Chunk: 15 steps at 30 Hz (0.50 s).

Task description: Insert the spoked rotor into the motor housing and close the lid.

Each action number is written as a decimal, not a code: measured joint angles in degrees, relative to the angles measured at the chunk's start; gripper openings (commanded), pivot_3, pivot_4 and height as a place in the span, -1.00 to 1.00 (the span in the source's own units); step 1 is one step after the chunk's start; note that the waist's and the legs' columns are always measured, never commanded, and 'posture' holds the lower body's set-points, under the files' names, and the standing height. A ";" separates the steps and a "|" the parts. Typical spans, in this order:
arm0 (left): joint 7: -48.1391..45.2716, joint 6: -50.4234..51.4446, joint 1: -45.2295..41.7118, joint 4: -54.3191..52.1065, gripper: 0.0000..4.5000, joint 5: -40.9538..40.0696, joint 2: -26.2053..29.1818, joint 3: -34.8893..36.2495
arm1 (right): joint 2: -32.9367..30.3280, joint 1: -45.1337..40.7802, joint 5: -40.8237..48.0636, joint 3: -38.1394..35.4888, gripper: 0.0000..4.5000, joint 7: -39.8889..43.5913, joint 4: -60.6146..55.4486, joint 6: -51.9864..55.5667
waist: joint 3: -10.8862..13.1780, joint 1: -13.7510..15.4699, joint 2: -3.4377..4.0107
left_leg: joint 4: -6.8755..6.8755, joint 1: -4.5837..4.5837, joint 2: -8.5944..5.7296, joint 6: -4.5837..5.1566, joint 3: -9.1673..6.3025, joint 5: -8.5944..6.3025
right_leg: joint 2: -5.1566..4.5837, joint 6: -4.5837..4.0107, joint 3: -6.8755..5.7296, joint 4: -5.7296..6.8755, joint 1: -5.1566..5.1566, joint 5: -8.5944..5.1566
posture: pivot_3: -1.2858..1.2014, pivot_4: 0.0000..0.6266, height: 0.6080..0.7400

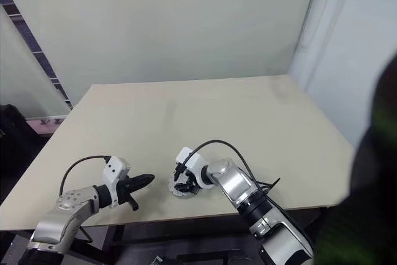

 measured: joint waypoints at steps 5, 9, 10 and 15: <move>-0.02 0.00 -0.09 0.00 -1.00 0.01 -0.06 -0.04 | 0.87 0.00 0.06 -0.47 0.43 -1.33 0.10 1.10 | 0.00 -0.01 0.00 | 0.00 0.02 0.01 -0.02 0.00 0.01 | 0.01 -0.02 -0.01 0.02 0.00 0.02 | 0.03 -1.00 1.00; -0.06 -0.01 -0.08 0.00 -1.00 0.01 -0.06 -0.04 | 1.30 0.01 0.11 -0.81 0.43 -2.11 0.09 1.91 | 0.00 -0.01 0.00 | 0.00 0.02 0.01 -0.04 0.00 0.03 | 0.01 -0.05 0.00 0.02 0.00 0.04 | 0.03 -1.00 1.00; -0.08 -0.02 -0.09 0.00 -1.00 0.02 -0.07 -0.04 | 1.49 0.03 0.11 -0.82 0.43 -2.41 0.09 2.11 | -0.01 -0.02 0.00 | 0.00 0.03 0.01 -0.05 0.00 0.04 | 0.01 -0.06 -0.01 0.02 0.00 0.04 | 0.03 -1.00 1.00; -0.31 -0.09 -0.12 0.02 -1.00 0.04 -0.07 -0.18 | 1.47 0.09 0.01 -0.54 0.43 -2.88 -0.02 2.09 | -0.01 -0.02 0.01 | 0.00 0.05 0.04 -0.11 0.00 0.08 | 0.02 -0.08 -0.04 0.06 0.00 0.05 | 0.03 -1.00 1.00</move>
